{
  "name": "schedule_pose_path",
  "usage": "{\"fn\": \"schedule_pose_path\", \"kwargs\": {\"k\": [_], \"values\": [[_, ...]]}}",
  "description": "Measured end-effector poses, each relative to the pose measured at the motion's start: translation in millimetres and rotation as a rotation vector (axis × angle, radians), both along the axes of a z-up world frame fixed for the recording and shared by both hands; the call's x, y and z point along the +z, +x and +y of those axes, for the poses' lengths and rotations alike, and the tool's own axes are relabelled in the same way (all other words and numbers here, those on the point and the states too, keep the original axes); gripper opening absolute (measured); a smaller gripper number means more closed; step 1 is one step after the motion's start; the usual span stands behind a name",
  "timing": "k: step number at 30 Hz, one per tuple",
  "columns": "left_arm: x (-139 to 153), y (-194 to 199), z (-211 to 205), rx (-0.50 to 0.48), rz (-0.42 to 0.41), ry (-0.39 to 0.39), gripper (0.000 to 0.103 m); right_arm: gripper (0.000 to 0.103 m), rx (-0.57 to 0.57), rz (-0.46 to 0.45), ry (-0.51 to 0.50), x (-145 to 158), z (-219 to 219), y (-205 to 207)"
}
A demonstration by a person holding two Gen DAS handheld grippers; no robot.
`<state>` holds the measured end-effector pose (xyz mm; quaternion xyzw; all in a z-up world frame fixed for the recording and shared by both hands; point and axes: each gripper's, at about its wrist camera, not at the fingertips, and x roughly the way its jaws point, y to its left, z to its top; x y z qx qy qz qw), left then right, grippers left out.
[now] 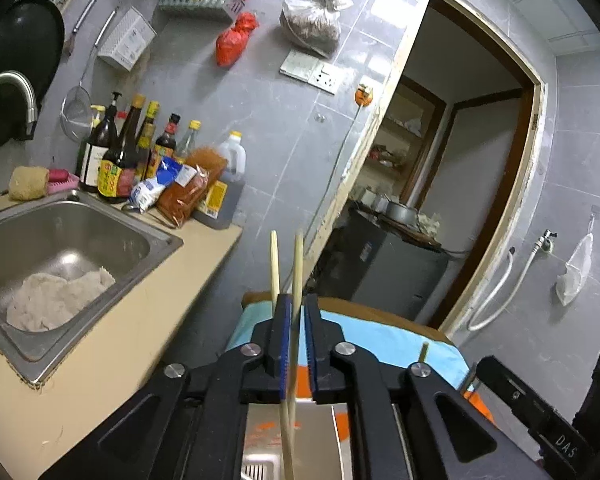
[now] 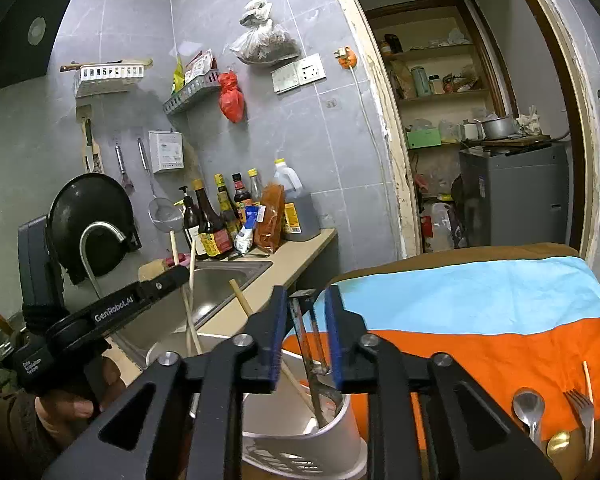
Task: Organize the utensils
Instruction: 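Open both tools to drop the chopstick and tongs into the basket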
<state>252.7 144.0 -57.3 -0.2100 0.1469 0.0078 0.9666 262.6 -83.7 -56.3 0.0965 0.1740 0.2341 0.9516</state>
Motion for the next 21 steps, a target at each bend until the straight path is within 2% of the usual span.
{"fn": "schedule_pose_path", "kwargs": {"k": [1,4,6,8,10,12,14,17,21], "values": [[1,-1,0,-0.005,0.004,-0.001,0.015,0.030,0.000,-0.001,0.007,2,-1,-1],[6,-5,-1,-0.019,0.007,-0.004,0.032,0.031,-0.004,-0.001,0.025,9,-5,-5],[11,-7,-4,-0.024,0.010,-0.005,0.046,0.033,-0.014,0.000,0.030,14,-9,-7],[18,-10,-8,-0.026,0.013,0.001,0.053,0.046,-0.029,-0.004,0.037,21,-14,-10],[25,-13,-14,-0.030,0.017,0.016,0.062,0.053,-0.052,-0.011,0.042,29,-23,-15],[33,-16,-22,-0.028,0.014,0.038,0.080,0.060,-0.076,-0.016,0.040,37,-32,-19],[43,-22,-33,-0.011,0.002,0.065,0.092,0.075,-0.106,-0.028,0.035,45,-42,-25],[54,-27,-50,-0.009,-0.008,0.104,0.100,0.082,-0.153,-0.048,0.015,57,-60,-33],[64,-33,-82,-0.020,-0.023,0.181,0.102,0.089,-0.215,-0.066,-0.021,67,-85,-46]]}}
